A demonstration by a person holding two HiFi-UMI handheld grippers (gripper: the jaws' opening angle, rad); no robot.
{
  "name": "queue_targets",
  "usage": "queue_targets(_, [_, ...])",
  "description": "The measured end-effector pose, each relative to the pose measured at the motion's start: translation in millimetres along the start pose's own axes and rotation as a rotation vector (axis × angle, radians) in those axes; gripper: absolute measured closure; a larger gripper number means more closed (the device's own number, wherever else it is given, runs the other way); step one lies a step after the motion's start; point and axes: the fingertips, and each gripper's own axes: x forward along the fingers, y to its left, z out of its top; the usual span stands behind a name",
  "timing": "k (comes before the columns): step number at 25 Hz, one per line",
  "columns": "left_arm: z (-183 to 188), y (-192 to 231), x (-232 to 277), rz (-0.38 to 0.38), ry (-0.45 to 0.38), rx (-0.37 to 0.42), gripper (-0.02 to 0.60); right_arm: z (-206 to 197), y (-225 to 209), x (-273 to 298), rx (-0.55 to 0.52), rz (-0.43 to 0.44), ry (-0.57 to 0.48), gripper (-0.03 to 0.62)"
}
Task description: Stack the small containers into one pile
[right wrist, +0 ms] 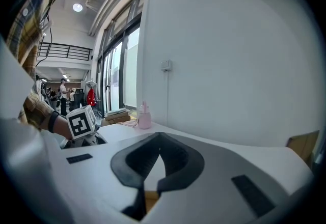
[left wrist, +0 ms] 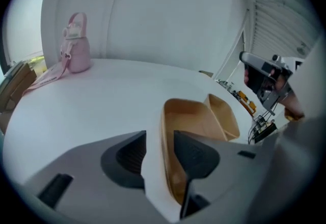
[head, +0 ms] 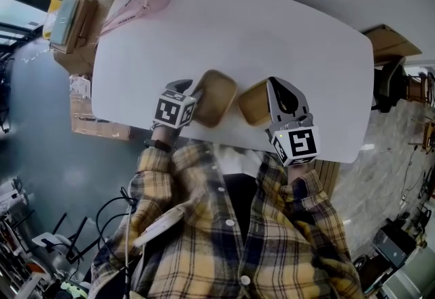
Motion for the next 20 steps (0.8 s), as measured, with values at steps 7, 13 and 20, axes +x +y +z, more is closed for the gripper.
queue_targets(7, [-17, 1, 4, -0.037, 0.137, -0.026, 0.484, -1, -5, -5, 0.003, -0.027, 0.005, 0.579])
queue_targets(13, [-14, 2, 4, -0.039, 0.168, -0.016, 0.550, -2, -9, -11, 0.012, -0.056, 0.007, 0.579])
queue_targets(20, [15, -10, -1, -0.069, 0.137, 0.021, 0.558, -2, -19, -20, 0.025, -0.108, 0.003, 0.579])
